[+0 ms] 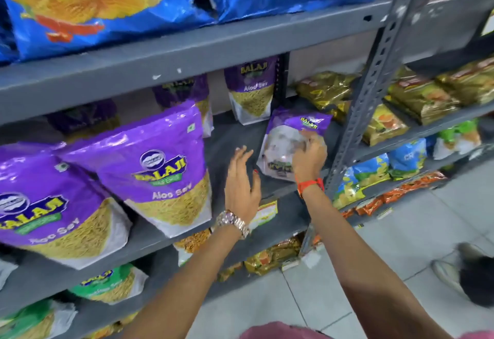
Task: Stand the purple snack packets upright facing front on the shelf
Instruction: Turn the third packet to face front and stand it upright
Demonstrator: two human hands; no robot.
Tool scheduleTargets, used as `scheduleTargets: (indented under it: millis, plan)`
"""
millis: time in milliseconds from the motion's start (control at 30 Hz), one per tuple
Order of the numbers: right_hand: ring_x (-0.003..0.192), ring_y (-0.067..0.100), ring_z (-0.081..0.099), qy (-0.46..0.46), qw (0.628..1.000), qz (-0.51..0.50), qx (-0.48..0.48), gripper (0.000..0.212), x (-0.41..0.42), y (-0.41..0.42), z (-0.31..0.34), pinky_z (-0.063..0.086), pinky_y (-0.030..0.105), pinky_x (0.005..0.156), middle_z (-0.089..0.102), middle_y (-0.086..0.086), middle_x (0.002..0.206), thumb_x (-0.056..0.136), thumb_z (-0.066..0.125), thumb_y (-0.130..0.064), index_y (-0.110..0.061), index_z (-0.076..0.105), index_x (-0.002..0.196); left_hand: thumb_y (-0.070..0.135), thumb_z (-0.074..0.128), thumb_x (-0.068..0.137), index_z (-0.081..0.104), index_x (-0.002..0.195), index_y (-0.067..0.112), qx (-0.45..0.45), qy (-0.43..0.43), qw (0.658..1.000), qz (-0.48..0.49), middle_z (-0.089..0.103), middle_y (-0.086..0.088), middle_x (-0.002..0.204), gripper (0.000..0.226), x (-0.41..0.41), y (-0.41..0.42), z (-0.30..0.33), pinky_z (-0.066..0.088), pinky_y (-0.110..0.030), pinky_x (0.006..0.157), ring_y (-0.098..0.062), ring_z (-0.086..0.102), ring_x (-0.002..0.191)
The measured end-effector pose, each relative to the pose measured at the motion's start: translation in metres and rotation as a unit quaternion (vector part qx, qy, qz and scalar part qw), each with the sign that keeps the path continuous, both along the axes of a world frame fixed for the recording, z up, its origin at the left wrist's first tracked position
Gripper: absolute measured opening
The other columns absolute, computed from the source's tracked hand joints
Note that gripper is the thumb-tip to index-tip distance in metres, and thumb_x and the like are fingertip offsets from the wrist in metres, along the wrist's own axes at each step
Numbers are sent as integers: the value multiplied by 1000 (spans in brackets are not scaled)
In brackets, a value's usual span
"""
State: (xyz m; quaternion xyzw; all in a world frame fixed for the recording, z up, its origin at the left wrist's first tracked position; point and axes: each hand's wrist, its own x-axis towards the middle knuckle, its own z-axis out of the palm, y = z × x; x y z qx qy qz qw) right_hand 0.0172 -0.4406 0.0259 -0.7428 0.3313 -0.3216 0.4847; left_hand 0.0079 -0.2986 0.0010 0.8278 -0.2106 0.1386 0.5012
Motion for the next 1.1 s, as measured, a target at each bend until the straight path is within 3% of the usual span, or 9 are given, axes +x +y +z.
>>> scheduleTargets:
  millis: [67,200,267,367,533,700,867,1033,1100]
  plan:
    - [107,45,53,70,997,-15,-24,27,3,-22,-9,41,46,90,56,32,112,82,44,5,9,59,105,21,47,82,46,123,5,31,107,994,-8,50,-15,132,44,30,-17,-1,31,-33,107,-21,44,123]
    - [116,45,48,180,983,-12,13,30,9,-46,-20,33,46,97,52,36,121,87,43,0,16,51,111,32,44,91,61,79,0,44,367,929,-2,61,-24,84,38,79,-54,5,42,-37,78,-18,62,79]
    - [118,42,48,198,979,-13,49,30,9,-53,-26,33,43,99,51,36,124,88,43,-3,15,50,112,43,35,92,61,86,-1,24,446,895,-2,61,-21,93,51,102,-64,2,46,-36,67,-31,59,82]
    - [112,27,53,208,970,17,123,20,8,-53,-34,35,28,92,51,29,127,91,41,-8,6,55,97,48,34,90,55,73,10,-59,542,837,-41,60,-6,66,47,127,-68,-5,46,-34,70,-17,54,59]
    - [119,43,51,176,971,-41,159,35,20,-60,-33,42,41,94,53,35,127,94,41,-14,12,48,117,27,44,91,53,68,16,-68,524,848,-41,62,8,37,28,144,-87,-16,42,-28,62,-15,49,65]
    - [113,42,55,156,968,-31,193,33,18,-64,-44,45,41,91,59,31,121,93,43,-15,9,53,112,32,57,81,62,88,7,-11,470,882,-36,65,-18,98,27,172,-85,-47,46,-39,89,-22,56,85]
    - [113,34,56,103,969,-32,222,25,11,-65,-42,41,30,87,62,22,120,90,44,-9,2,57,109,11,51,87,41,60,19,-79,448,891,12,52,4,42,30,145,-76,-15,36,-21,53,-6,43,38]
    - [90,30,60,34,973,-23,226,22,21,-59,-31,52,36,86,66,20,106,83,39,-1,-13,56,92,13,43,89,45,68,22,-179,448,875,31,51,2,70,23,135,-54,-8,40,-27,58,-13,47,60]
    - [83,25,56,8,976,-21,217,28,27,-57,-24,51,23,72,64,17,96,82,37,4,-5,60,96,12,41,90,44,71,23,-214,444,870,33,52,3,74,22,132,-47,-6,41,-27,59,-13,48,64]
